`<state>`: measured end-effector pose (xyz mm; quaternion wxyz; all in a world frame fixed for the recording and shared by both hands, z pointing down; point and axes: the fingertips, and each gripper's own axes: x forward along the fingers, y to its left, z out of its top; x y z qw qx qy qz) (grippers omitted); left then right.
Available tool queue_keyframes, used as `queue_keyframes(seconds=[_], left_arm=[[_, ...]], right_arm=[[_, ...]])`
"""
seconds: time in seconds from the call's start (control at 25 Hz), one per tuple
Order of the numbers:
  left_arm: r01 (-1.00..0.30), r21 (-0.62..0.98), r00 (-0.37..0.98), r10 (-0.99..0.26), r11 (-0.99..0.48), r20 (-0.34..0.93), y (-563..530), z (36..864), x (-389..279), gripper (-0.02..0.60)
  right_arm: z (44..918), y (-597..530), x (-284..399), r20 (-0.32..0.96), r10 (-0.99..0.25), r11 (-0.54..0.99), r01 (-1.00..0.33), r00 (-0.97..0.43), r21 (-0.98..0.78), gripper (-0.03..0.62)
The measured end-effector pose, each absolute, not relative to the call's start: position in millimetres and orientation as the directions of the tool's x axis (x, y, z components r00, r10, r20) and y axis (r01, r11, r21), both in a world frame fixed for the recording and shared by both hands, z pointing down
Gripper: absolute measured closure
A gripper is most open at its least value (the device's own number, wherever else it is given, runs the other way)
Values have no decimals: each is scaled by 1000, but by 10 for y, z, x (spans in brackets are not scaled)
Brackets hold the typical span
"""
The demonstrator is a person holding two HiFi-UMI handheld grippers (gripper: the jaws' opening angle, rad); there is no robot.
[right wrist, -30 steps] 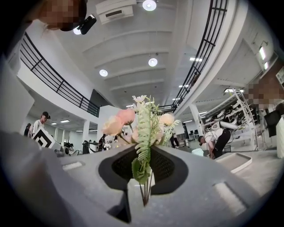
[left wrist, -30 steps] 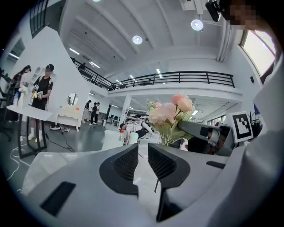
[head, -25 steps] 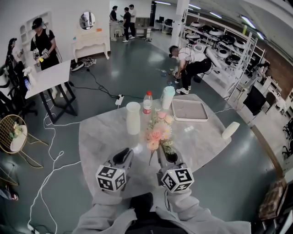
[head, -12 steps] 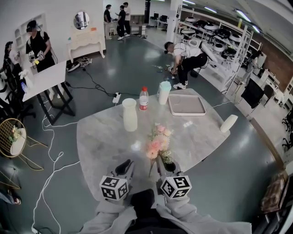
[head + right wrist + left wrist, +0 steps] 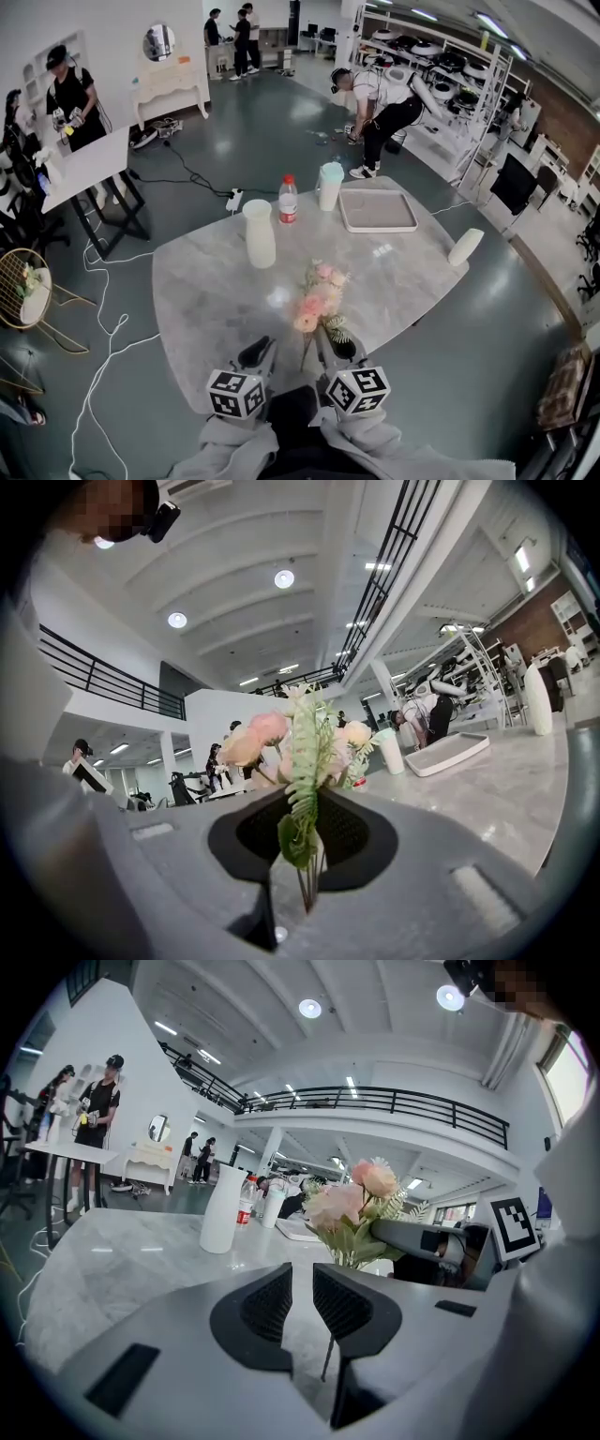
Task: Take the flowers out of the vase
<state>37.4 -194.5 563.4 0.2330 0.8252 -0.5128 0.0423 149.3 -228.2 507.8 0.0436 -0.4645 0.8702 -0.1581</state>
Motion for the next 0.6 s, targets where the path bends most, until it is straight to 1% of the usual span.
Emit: queue_keyframes(seconds=[0.12,0.36,0.6], left_arm=[[-863,340,478,-822,-374,309,-1927,5642,414,511],[-844,309,523,-801,-439,291,-1884,5617,516,511],[-844,315,522,-801,-434,293,-1859,5590,540,511]], right_arm=[[5044,-2279,1527,59,-826,516,-795,-560,-319,536],[5010,-2289,1538,48,-832,510,-795,-553,-328,536],[4976,-2250,1556,50,-828,515,-792,-559,-328,536]])
